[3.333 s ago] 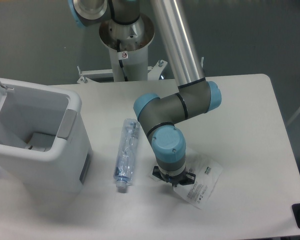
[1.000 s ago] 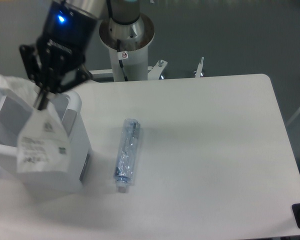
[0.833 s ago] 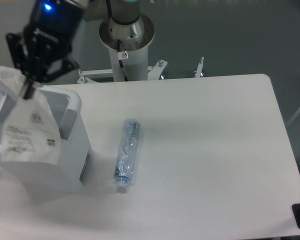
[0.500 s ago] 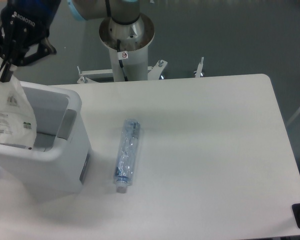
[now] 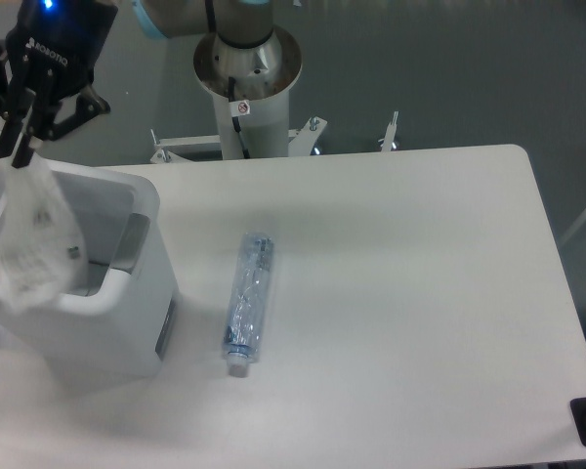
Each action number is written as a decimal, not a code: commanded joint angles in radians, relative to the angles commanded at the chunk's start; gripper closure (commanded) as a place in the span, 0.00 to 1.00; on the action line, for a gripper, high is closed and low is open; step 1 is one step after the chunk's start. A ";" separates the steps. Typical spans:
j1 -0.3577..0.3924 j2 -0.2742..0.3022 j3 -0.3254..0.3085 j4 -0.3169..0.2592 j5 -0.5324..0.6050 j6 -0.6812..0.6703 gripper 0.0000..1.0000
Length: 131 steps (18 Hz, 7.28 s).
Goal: Place the trash in the trash can
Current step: 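Lower the packet into the bin and open the gripper, then move the open gripper over the clear water bottle and lower it, then close the gripper around the bottle's cap end, then lift the bottle and carry it over the trash bin, then lower the bottle into the bin and release it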
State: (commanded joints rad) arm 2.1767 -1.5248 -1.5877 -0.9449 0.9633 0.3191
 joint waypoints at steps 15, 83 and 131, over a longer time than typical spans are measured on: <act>0.344 -0.156 0.021 0.002 0.000 0.057 0.00; 0.083 -0.707 0.271 -0.304 0.443 0.103 0.97; -0.046 -0.245 0.356 -0.009 -0.046 -0.040 0.98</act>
State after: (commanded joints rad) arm 2.1308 -1.7702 -1.2317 -0.9541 0.9173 0.2792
